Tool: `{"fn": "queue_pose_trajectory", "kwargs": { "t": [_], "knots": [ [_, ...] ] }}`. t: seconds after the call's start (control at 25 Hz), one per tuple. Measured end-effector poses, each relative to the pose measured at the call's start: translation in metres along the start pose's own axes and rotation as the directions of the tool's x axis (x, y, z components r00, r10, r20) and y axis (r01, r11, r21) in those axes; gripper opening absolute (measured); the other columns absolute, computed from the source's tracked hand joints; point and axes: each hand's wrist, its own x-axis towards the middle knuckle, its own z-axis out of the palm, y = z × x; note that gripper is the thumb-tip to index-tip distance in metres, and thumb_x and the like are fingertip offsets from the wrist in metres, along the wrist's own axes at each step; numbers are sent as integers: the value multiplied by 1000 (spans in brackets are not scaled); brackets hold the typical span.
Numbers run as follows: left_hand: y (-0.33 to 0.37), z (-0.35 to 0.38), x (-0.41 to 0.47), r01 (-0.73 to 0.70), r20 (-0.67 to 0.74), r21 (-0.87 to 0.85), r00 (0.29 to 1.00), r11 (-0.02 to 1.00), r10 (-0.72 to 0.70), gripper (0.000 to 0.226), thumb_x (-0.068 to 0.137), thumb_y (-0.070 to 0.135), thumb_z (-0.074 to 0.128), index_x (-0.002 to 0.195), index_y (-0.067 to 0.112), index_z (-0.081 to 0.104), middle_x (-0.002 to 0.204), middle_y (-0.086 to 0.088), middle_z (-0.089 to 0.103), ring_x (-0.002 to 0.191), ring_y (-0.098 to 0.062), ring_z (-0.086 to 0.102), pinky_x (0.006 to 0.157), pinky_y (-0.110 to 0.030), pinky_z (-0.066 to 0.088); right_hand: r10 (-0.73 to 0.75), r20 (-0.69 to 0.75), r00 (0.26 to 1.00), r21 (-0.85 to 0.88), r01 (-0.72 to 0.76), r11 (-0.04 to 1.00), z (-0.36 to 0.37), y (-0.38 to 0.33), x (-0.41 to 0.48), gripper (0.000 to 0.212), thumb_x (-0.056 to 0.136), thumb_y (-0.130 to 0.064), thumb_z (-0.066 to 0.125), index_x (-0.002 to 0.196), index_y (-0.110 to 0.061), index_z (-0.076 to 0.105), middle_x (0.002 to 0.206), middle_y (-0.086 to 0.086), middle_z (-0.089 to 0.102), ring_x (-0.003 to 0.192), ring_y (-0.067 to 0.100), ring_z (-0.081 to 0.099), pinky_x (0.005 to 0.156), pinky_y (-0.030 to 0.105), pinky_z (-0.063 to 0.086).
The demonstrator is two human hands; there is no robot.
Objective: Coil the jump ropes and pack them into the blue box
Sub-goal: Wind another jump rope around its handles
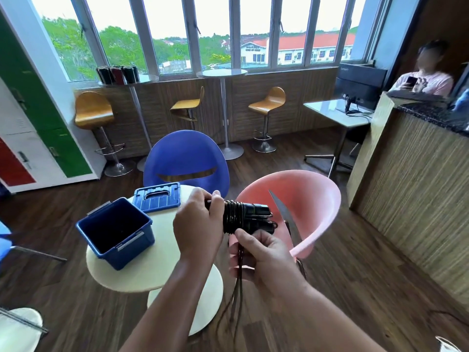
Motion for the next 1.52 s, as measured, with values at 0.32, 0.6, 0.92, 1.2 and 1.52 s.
{"fn": "queue_pose_trajectory", "kwargs": {
  "t": [0.32,0.6,0.92,1.2,1.52],
  "knots": [
    [3,-14,7,307,147,-318,951,897,-274,34,94,27,59,63,18,51,53,8,51,52,-15,46,56,-33,38,-1,86,996,14,-1,1000,-28,24,8,32,76,-14,81,70,-12,50,57,13,58,36,17,51,39,27,49],
    [-2,-28,5,297,474,-333,873,895,-114,32,87,27,63,57,20,52,55,7,43,54,-13,40,54,-30,35,240,353,904,-721,99,686,-45,-57,44,4,87,-4,65,86,0,65,58,-2,61,44,1,56,44,13,44],
    [-4,-40,13,-176,432,184,898,967,81,26,87,35,62,65,24,55,60,3,61,64,-16,57,54,-30,36,66,387,920,-902,393,-179,-9,-127,34,27,91,-28,57,70,-17,70,66,-6,60,66,12,56,65,34,47],
    [-19,-31,18,-91,70,201,994,975,78,23,87,44,47,81,24,56,72,-6,66,72,-31,59,65,-34,39,-295,211,932,-805,337,488,-4,-52,13,40,103,-27,47,75,-5,66,62,8,67,44,13,52,45,27,40],
    [-16,-26,4,28,-64,-55,997,998,-32,27,94,41,52,80,19,58,65,1,63,67,-25,62,65,-37,48,157,146,977,-1,-158,987,-7,5,8,25,89,-37,73,86,-16,61,70,1,57,51,12,43,45,23,33]
  ]
}}
